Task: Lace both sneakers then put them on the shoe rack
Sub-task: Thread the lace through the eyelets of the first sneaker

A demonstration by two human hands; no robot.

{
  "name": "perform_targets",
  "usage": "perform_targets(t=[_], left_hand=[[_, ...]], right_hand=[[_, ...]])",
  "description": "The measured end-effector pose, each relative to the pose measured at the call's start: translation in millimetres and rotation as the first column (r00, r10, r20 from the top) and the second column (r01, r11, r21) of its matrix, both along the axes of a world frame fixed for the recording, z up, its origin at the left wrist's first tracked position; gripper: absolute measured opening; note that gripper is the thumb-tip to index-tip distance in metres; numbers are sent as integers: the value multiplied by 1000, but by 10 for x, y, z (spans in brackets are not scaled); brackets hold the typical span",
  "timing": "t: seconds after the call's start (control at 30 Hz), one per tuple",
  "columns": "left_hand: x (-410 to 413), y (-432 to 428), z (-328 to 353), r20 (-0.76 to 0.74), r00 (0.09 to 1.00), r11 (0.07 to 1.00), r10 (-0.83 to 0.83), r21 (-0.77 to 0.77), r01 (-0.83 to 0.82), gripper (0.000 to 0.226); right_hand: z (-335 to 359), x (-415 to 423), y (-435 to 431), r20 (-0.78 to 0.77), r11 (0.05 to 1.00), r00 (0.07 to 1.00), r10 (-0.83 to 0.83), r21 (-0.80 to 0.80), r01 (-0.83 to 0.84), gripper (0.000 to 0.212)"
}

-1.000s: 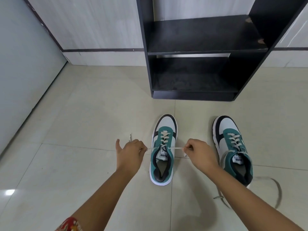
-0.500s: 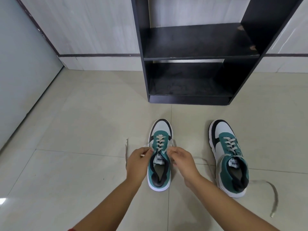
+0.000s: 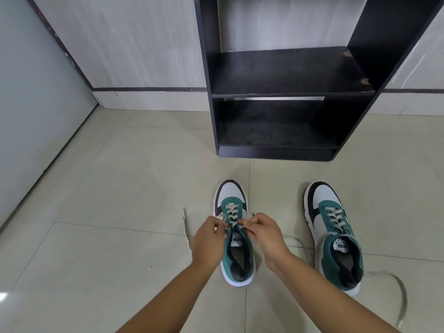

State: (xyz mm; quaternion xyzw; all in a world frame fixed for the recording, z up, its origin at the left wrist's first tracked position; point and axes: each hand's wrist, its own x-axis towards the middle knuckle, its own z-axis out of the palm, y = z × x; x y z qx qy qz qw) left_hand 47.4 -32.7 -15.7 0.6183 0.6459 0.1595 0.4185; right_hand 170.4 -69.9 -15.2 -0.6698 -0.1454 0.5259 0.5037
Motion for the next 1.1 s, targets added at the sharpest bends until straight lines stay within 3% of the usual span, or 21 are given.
perform_targets(t=[0.13, 0.27, 0.47, 0.67, 0.77, 0.9, 1.03, 1.1], left_hand=[[-10, -36, -22, 28, 1000, 1000, 4, 8, -4, 19], [-66, -28, -3, 78, 993, 993, -85, 83, 79, 13], [-53, -62, 38, 412, 910, 995, -49, -63, 83, 15], [-45, -1, 122, 507, 824, 967, -253, 108, 230, 22], [-12, 142, 262, 376, 829, 901, -415, 297, 316, 32], [13, 315, 388, 305, 790, 845, -532, 251, 472, 47], [-92, 421, 393, -263, 778, 696, -570, 348, 628, 71], [-168, 434, 411, -377, 787, 684, -489, 395, 614, 79]], right_hand=[[4, 14, -20, -12, 1000, 1000, 10, 2, -10, 24], [-12, -39, -86, 103, 995, 990, 97, 27, -101, 23], [3, -95, -132, 40, 982, 993, 111, 150, -115, 12], [143, 7, -32, 102, 942, 969, 223, 233, -242, 19], [183, 32, 15, 159, 912, 927, 341, 183, -367, 22], [268, -6, 8, 283, 875, 864, 416, 133, -465, 20], [287, 1, -4, 198, 909, 911, 361, 142, -391, 38], [295, 40, -20, 211, 913, 916, 340, 159, -376, 39]])
